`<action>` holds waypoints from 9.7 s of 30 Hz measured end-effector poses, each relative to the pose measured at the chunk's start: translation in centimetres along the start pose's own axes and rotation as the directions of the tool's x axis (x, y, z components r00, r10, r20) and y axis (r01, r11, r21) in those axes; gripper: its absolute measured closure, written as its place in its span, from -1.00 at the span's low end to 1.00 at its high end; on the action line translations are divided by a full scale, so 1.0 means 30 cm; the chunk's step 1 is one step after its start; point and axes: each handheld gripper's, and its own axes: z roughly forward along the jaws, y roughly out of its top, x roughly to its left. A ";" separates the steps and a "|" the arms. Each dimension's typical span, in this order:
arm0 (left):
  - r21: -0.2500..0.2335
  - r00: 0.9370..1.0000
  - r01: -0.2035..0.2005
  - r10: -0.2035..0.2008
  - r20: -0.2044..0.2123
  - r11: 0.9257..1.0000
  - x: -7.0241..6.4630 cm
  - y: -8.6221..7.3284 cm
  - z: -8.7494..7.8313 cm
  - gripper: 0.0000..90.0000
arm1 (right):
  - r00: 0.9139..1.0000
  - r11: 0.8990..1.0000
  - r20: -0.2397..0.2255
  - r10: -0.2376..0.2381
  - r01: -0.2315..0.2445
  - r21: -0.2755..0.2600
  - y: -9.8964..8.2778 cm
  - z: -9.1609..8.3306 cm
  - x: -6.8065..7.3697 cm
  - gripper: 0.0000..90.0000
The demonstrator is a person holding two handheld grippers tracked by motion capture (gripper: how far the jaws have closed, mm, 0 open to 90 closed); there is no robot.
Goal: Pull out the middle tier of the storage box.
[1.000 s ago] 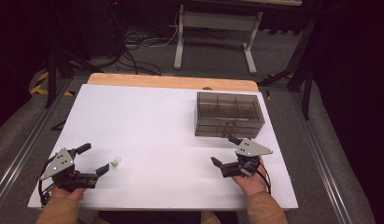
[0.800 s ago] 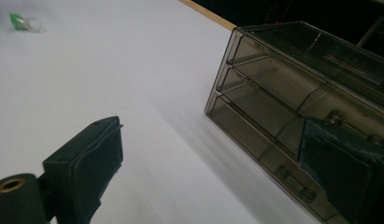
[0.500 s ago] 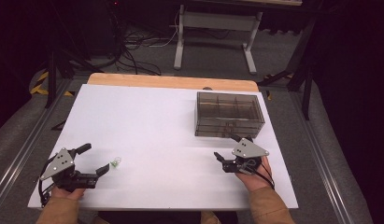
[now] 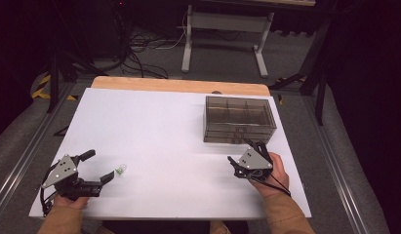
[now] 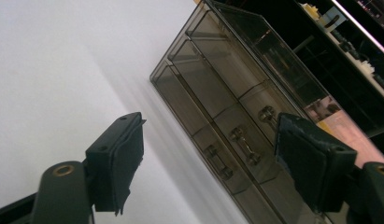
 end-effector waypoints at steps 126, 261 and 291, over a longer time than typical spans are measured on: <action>-0.007 1.000 0.004 -0.004 0.003 1.000 -0.001 -0.001 -0.003 -1.00 | 0.554 0.639 0.318 -0.769 0.652 0.409 -0.090 0.267 0.131 0.79; -0.011 1.000 0.002 -0.002 -0.004 1.000 0.000 -0.001 -0.005 -1.00 | 0.790 0.944 -0.531 0.306 -0.324 0.061 -0.029 0.055 -0.140 -0.81; -0.006 1.000 -0.016 0.016 0.002 1.000 -0.007 -0.002 -0.007 -1.00 | 0.904 0.973 -0.421 0.074 0.026 0.229 0.049 0.094 -0.244 -0.03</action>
